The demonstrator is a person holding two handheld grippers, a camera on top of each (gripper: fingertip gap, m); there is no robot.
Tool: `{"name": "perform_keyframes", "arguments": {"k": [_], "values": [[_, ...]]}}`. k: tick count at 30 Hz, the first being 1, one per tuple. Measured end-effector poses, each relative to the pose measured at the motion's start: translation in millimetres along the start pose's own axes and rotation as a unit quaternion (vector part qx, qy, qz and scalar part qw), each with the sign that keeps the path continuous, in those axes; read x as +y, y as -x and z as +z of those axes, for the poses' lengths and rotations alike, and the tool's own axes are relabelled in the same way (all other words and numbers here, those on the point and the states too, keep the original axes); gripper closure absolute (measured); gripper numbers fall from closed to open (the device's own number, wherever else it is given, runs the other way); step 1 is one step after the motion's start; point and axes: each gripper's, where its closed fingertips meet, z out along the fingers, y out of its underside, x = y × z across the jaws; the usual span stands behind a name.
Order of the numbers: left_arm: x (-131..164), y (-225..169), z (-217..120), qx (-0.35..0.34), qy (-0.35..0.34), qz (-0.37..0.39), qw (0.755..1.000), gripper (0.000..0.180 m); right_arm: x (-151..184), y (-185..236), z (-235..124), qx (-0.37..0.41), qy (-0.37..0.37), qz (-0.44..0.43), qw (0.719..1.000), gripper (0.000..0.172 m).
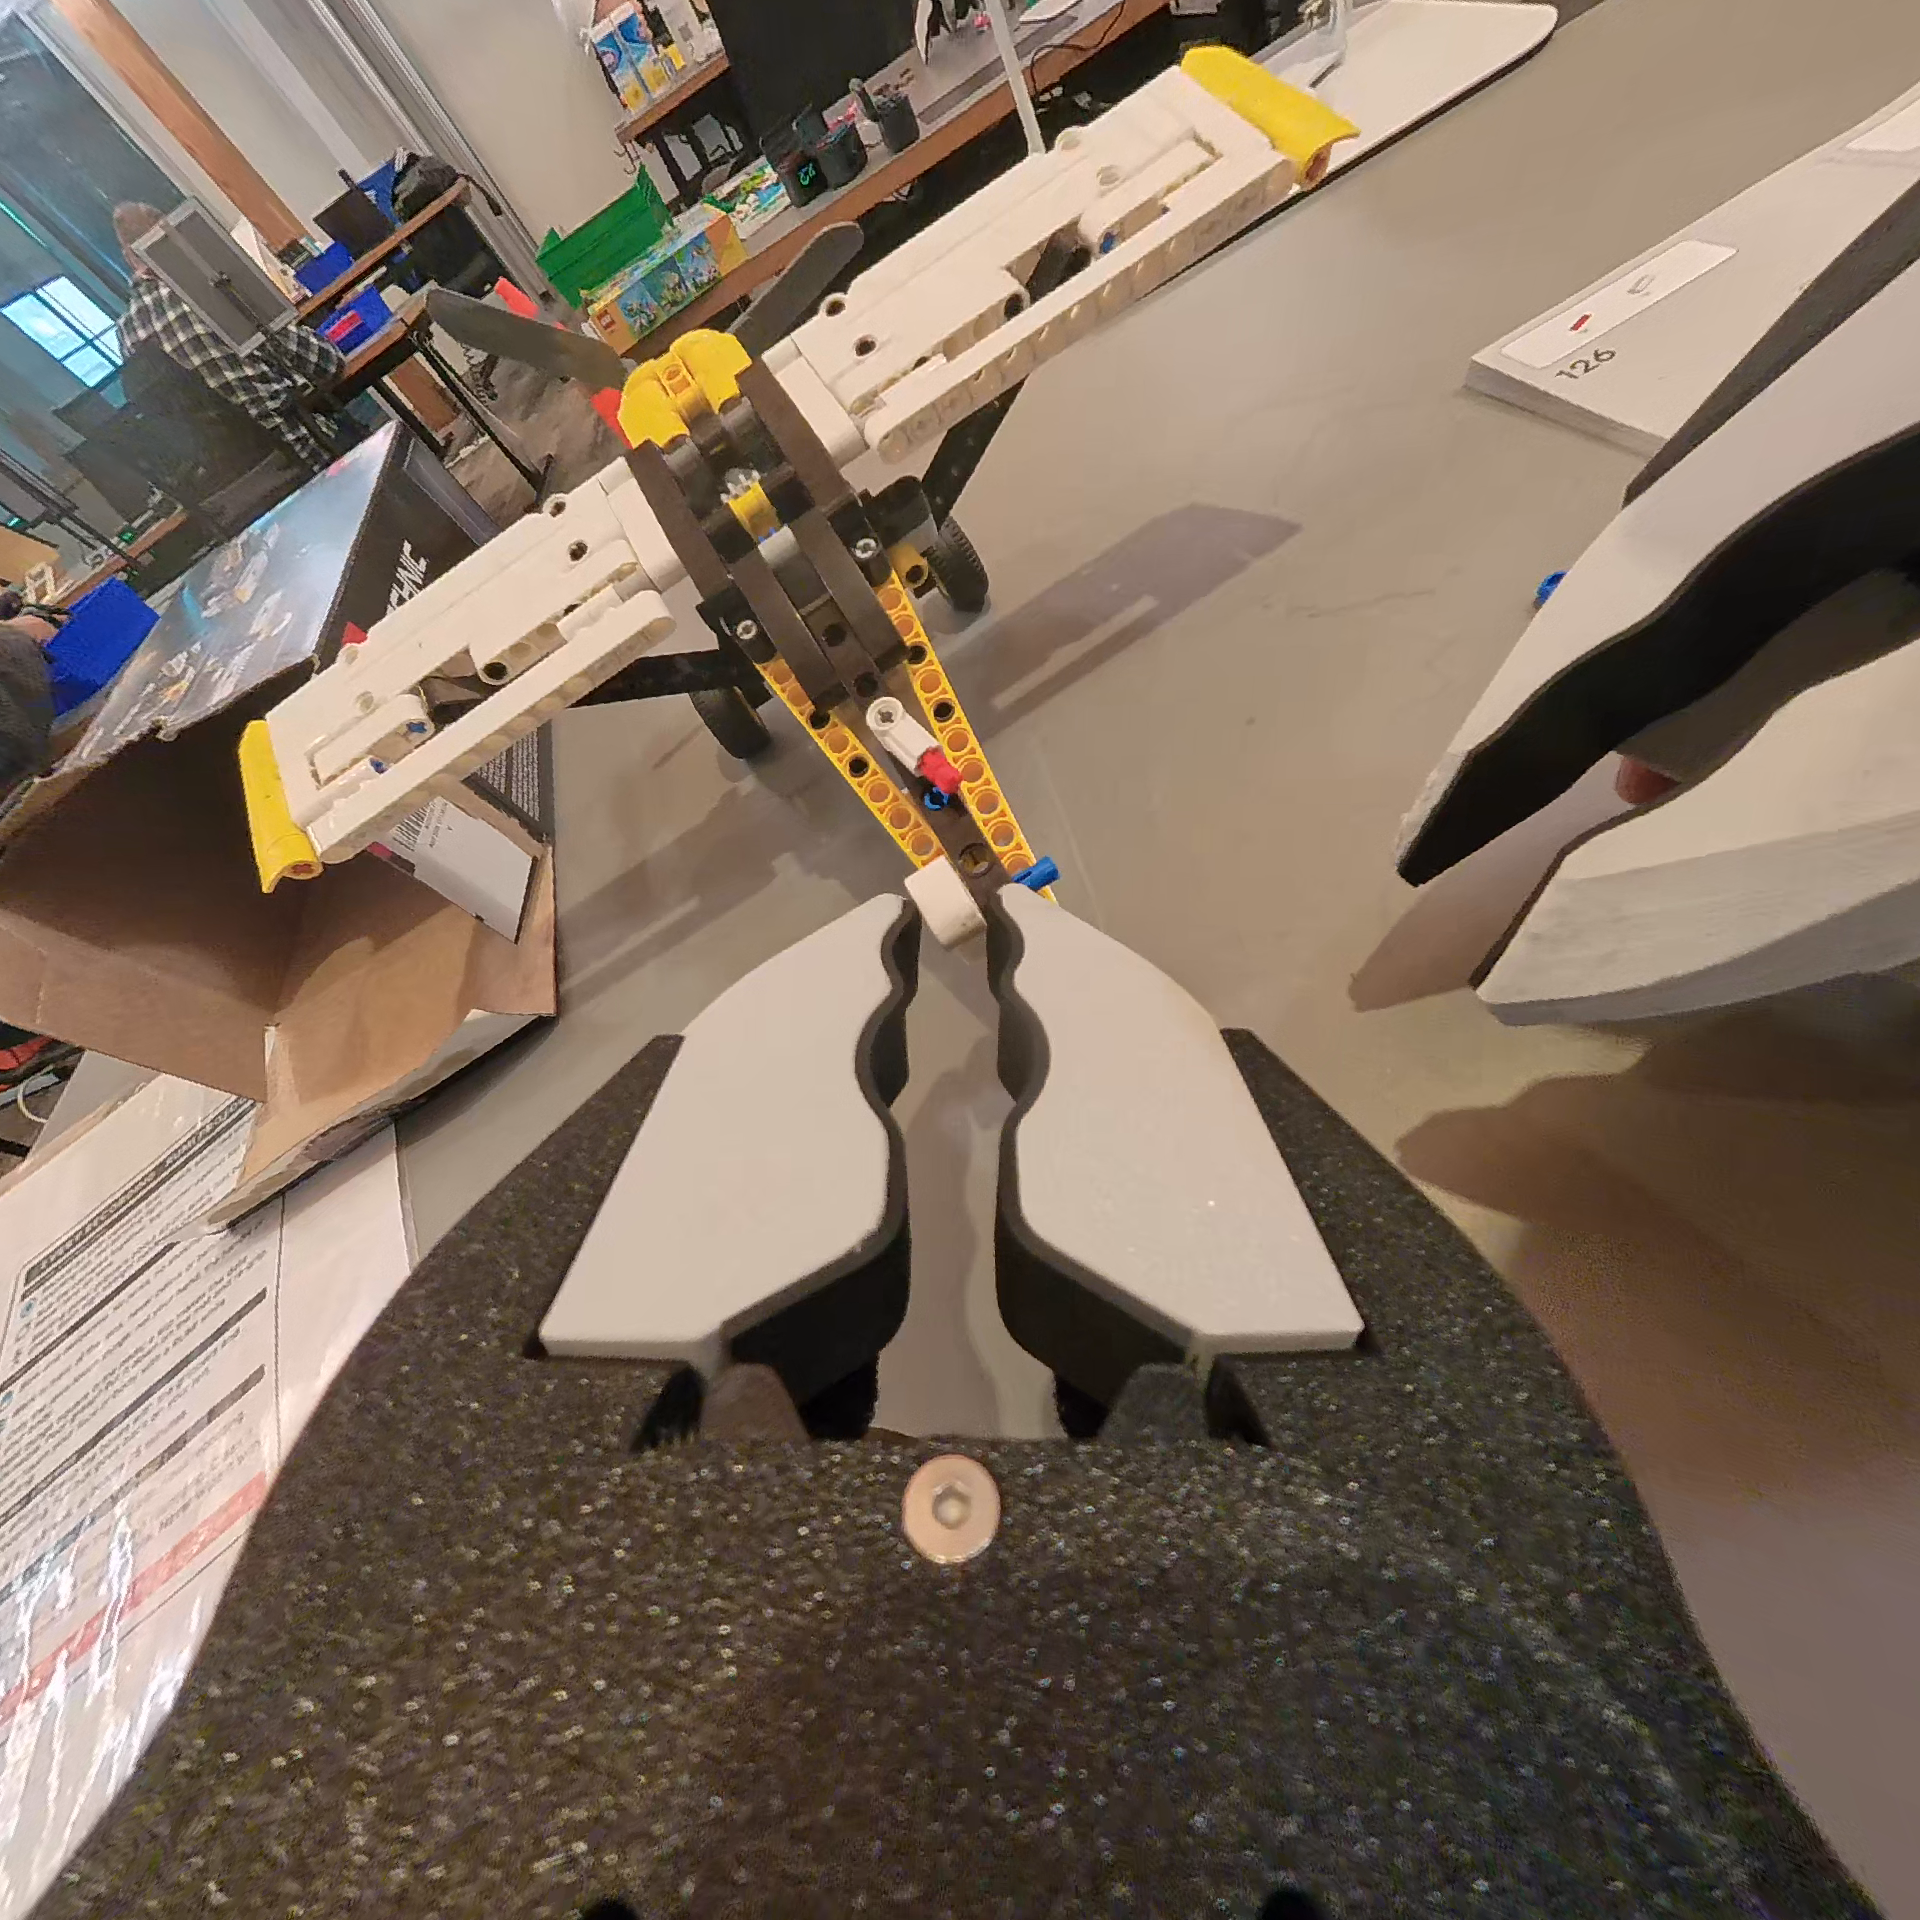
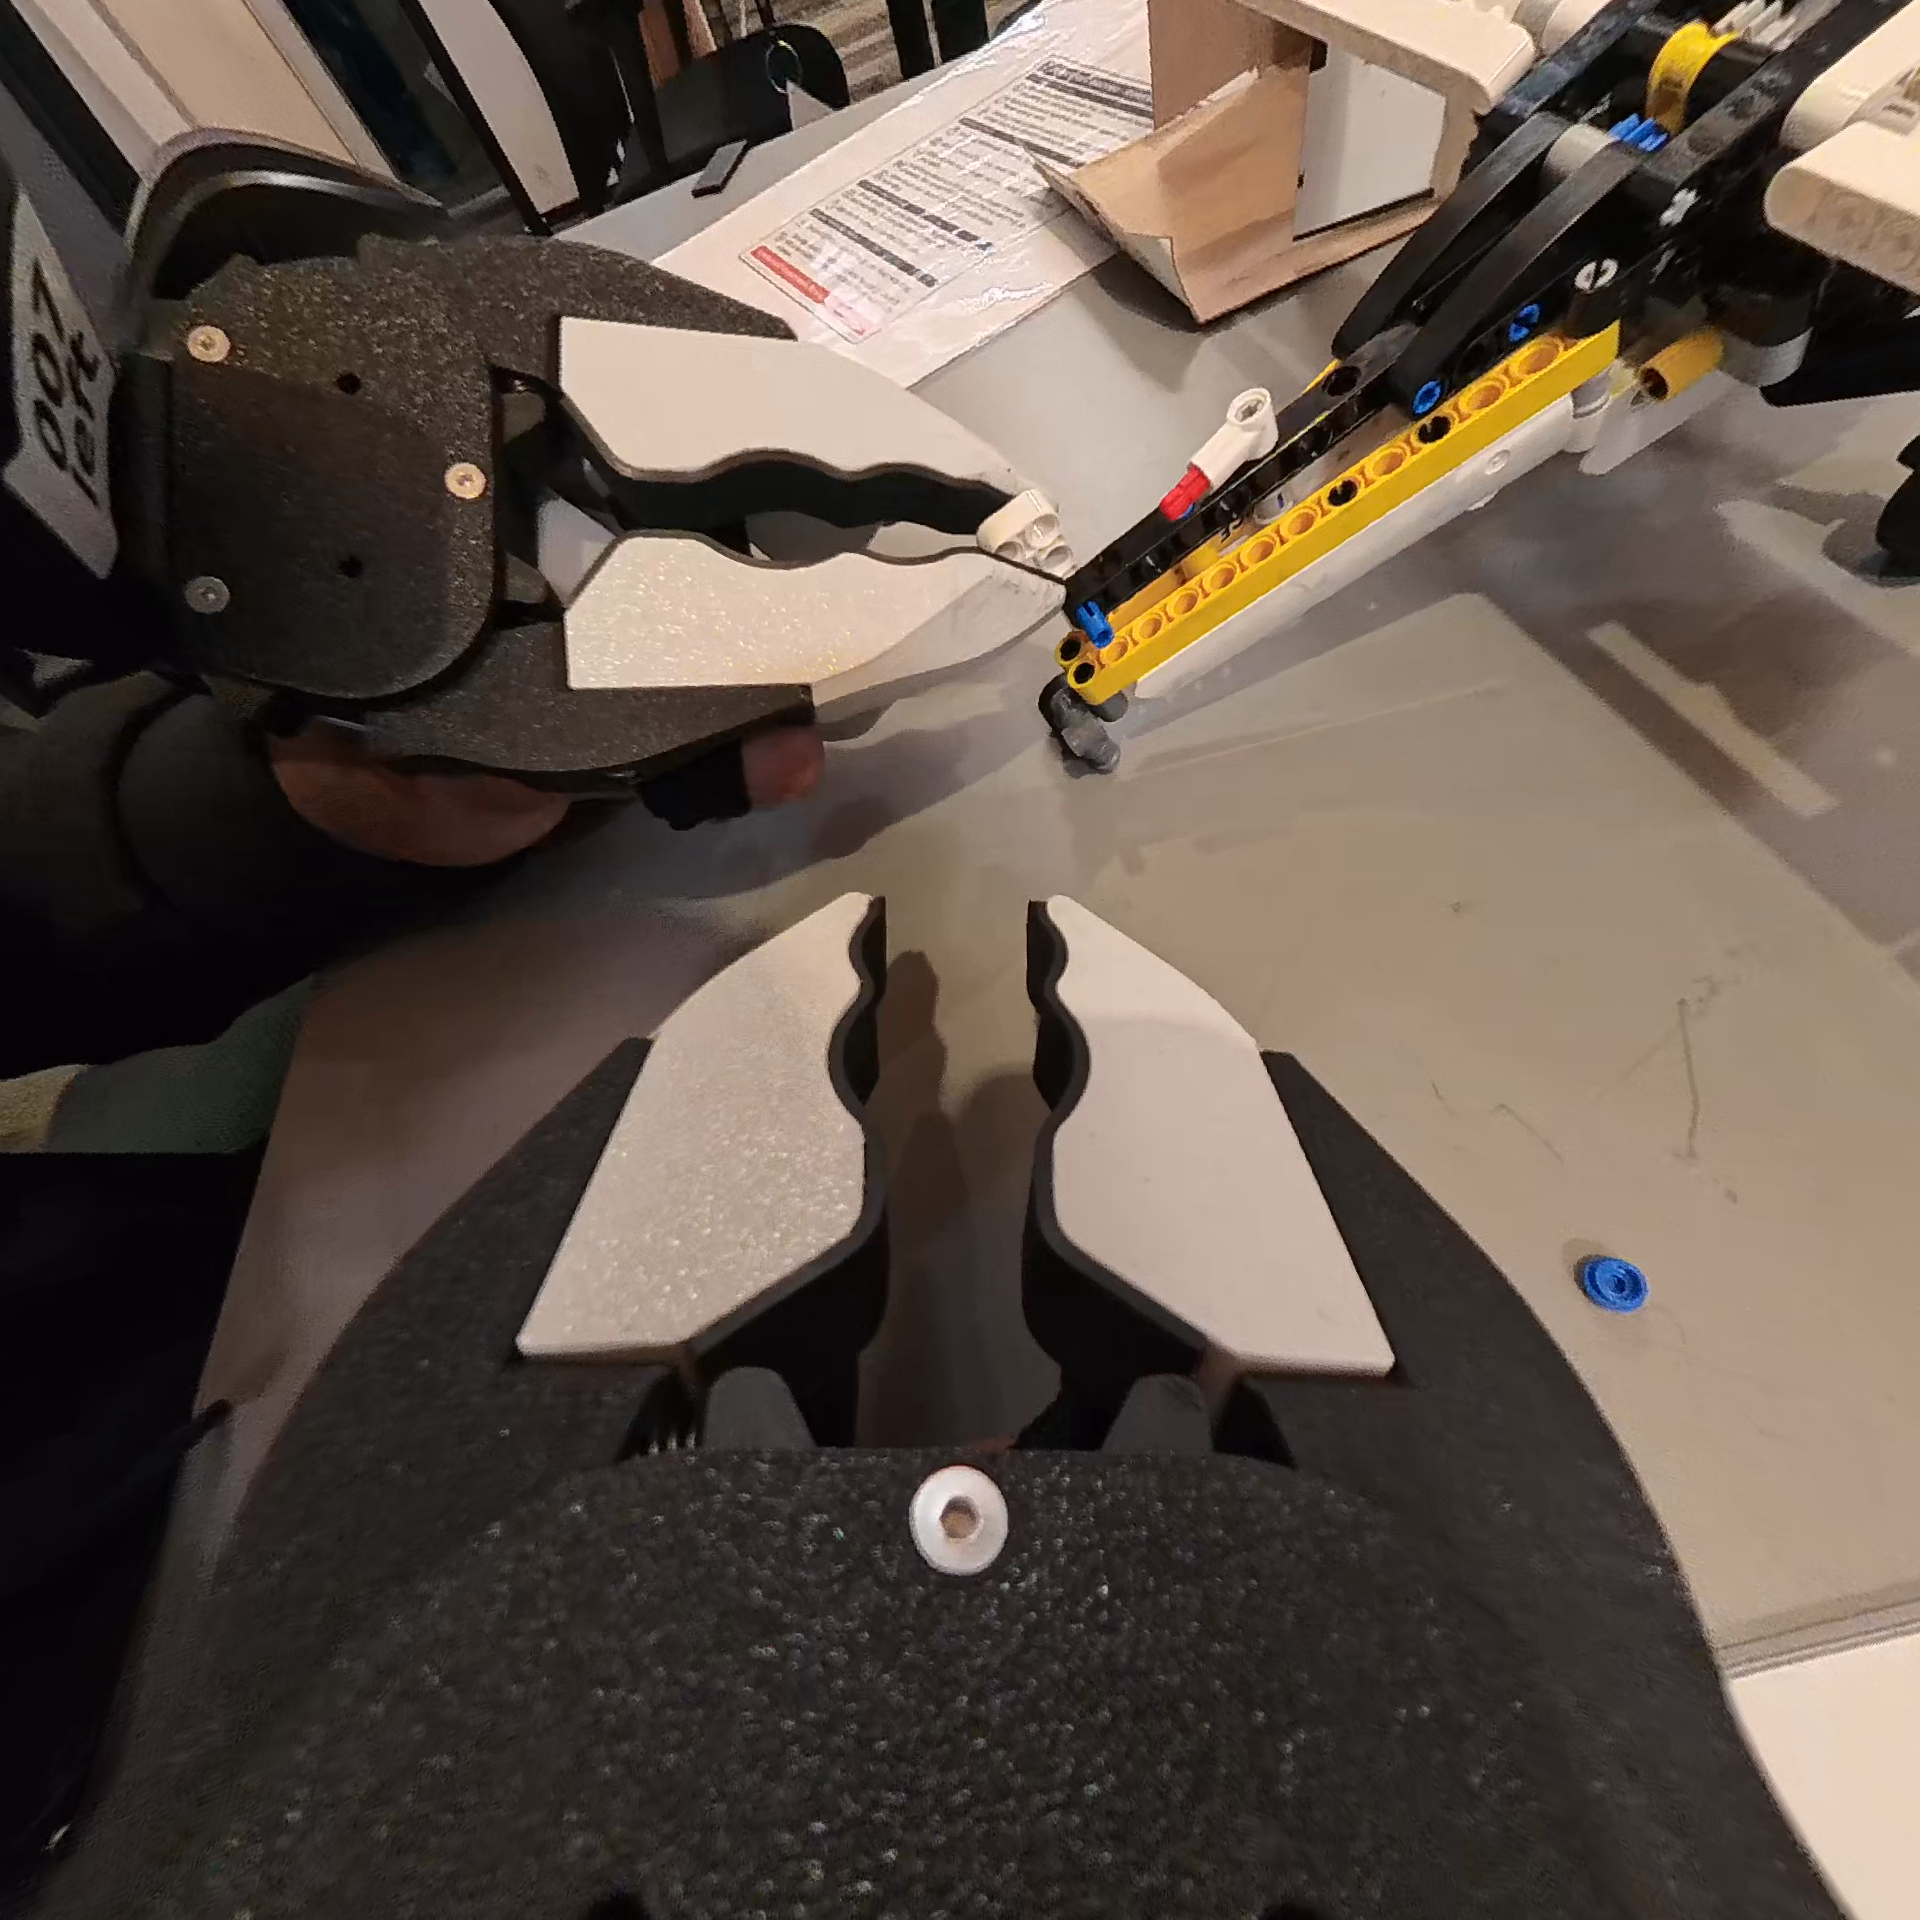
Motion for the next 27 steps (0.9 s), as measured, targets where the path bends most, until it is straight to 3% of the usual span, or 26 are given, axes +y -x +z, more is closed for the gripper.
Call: {"name": "perform_keyframes", "arguments": {"k": [27], "values": [[1.0, 0.2, 0.4, 0.015, 0.003, -0.018, 1.000, 0.168, 1.4, -1.7, 1.6, -0.029, 0.006, 0.043, 0.999, 0.146]]}}
